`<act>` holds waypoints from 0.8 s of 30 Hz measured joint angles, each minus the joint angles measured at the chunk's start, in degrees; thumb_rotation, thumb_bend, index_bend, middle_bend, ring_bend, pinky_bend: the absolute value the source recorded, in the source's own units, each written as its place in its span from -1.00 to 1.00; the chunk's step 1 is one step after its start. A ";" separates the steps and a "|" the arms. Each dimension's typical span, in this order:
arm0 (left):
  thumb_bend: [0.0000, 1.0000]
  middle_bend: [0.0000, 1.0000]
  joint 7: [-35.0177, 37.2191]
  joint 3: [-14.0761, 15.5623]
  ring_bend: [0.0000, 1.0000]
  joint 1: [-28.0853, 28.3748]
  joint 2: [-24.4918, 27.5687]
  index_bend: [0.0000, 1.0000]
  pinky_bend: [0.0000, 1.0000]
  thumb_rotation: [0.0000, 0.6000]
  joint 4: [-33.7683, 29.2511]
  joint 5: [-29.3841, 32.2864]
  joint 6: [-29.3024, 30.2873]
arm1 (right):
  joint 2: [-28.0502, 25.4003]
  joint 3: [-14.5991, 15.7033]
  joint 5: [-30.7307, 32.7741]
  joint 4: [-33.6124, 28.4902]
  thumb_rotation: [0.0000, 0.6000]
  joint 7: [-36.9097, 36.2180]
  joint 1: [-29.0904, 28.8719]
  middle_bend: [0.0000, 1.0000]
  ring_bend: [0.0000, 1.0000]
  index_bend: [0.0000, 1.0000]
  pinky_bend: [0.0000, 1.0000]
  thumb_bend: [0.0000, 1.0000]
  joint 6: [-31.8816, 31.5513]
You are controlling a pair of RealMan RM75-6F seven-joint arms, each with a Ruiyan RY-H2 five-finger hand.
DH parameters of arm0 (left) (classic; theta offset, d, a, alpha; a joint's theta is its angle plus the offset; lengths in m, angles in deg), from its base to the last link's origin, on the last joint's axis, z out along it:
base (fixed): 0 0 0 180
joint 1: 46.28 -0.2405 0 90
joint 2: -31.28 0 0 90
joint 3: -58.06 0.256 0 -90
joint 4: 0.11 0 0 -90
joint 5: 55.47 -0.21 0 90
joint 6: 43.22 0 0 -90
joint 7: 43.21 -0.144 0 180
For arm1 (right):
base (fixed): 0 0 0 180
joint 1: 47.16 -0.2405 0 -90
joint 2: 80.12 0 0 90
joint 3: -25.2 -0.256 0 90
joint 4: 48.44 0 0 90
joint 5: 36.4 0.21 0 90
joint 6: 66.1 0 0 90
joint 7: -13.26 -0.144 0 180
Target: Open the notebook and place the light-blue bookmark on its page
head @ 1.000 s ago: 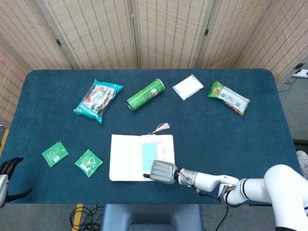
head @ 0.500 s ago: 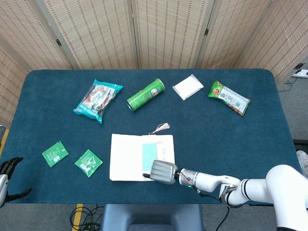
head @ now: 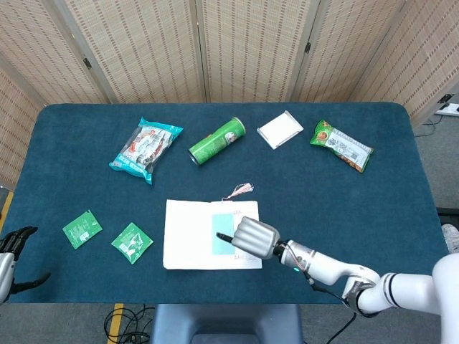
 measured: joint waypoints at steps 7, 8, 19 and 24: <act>-0.69 -0.67 -1.04 -1.01 -0.69 1.91 -1.24 -0.69 -0.54 1.00 -0.08 -1.01 -0.44 | -6.67 -1.25 5.77 -5.83 1.00 6.50 8.49 0.23 0.31 -0.80 0.64 -0.31 -9.55; -0.69 -0.67 -1.17 -1.09 -0.69 2.10 -1.37 -0.69 -0.54 1.00 -0.07 -1.07 -0.52 | -7.43 -1.33 6.34 -6.44 1.00 6.92 9.57 0.17 0.24 -0.81 0.54 -0.36 -10.80; -0.69 -0.67 -4.26 -2.27 -0.69 5.35 -3.44 -0.68 -0.54 1.00 0.03 -1.83 -2.55 | -15.34 -1.30 11.81 -10.09 1.00 5.91 23.65 -0.56 -0.67 -0.88 -0.58 -0.54 -25.76; -0.69 -0.67 -5.78 -2.28 -0.70 6.08 -4.34 -0.69 -0.54 1.00 0.17 -1.37 -3.35 | -16.41 -0.91 14.13 -8.51 1.00 2.16 28.82 -0.95 -1.00 -0.98 -0.99 -0.78 -29.38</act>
